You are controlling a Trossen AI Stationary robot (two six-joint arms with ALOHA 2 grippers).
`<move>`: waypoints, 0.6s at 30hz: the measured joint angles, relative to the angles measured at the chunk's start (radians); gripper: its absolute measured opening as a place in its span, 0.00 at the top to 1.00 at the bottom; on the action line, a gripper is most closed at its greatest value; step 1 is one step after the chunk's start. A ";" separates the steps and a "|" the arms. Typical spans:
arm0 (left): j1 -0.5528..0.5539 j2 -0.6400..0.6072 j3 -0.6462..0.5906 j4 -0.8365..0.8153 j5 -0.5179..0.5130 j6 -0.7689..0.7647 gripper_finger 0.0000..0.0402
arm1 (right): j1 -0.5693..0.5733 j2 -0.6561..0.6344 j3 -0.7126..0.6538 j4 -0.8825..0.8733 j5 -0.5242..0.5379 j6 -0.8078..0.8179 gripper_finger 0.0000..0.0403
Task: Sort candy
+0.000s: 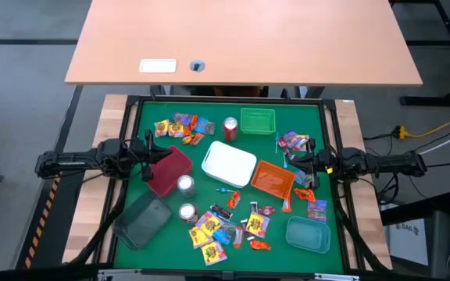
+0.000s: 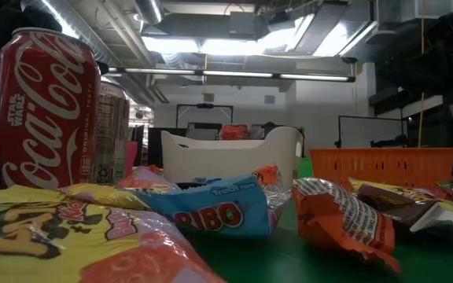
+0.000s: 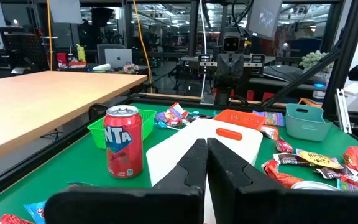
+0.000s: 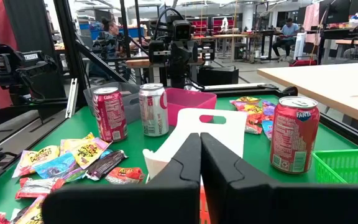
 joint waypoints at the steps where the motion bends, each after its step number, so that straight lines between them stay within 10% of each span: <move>1: 0.000 0.000 0.000 0.000 0.000 0.000 1.00 | 0.000 0.000 0.000 0.000 0.000 0.000 0.99; 18: 0.000 0.000 0.000 0.002 0.000 0.000 1.00 | 0.000 0.000 -0.001 0.096 0.001 0.039 0.99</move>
